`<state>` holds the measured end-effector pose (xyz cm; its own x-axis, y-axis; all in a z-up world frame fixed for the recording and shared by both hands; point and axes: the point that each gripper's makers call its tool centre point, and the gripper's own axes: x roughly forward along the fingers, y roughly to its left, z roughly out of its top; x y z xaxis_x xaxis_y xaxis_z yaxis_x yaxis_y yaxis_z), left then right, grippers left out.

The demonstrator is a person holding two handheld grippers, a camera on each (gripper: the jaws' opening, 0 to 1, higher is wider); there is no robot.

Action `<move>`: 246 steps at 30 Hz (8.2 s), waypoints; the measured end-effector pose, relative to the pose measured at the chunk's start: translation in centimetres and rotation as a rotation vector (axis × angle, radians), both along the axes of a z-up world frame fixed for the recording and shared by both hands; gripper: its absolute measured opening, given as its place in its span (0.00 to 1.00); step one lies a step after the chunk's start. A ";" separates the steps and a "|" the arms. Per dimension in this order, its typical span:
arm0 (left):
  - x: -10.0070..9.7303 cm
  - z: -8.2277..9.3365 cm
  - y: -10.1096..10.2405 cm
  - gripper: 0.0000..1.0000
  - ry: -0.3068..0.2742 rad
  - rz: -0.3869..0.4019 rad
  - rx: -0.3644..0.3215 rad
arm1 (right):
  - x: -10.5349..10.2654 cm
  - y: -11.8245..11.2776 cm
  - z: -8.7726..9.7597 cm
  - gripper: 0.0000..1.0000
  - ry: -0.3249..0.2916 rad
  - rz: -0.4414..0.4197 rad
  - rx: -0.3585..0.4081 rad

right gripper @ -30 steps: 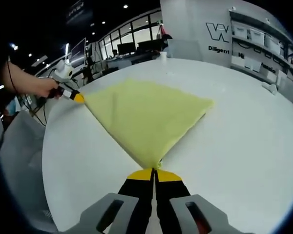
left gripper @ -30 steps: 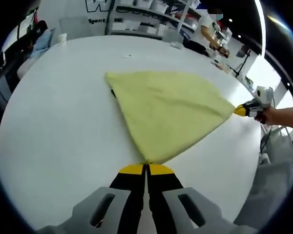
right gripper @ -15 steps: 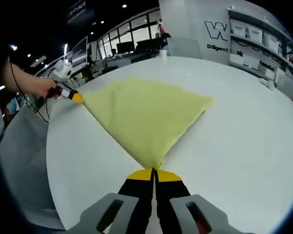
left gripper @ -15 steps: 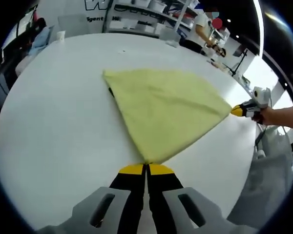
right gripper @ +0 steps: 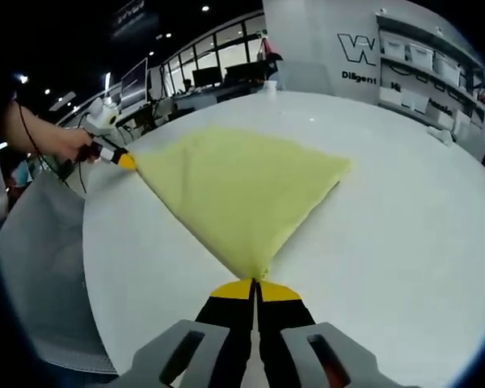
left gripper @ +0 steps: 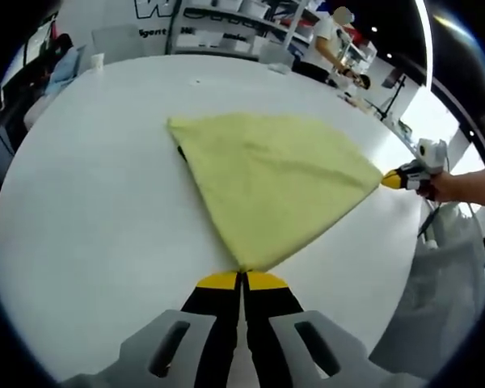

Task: Fold the garment on the visible template until the final outline fits inside the template.

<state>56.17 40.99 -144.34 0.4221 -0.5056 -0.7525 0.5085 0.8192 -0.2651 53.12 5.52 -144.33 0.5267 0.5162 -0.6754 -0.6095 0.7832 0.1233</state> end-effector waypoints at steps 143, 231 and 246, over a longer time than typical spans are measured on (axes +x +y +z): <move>19.6 0.6 -2.7 0.00 -0.172 -0.336 0.169 | 20.5 0.4 0.2 0.02 -0.092 0.195 -0.179; 19.8 1.7 -4.7 0.13 -0.201 -0.304 0.128 | 22.0 0.6 0.5 0.09 -0.091 0.095 -0.128; 19.5 0.6 -3.0 0.03 -0.172 -0.297 0.185 | 22.3 0.2 -0.1 0.02 -0.080 0.086 -0.154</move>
<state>75.63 38.01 -143.73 0.4057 -0.4871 -0.7734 0.7552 0.6553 -0.0165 75.47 5.72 -144.46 0.5400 0.4553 -0.7079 -0.6783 0.7334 -0.0456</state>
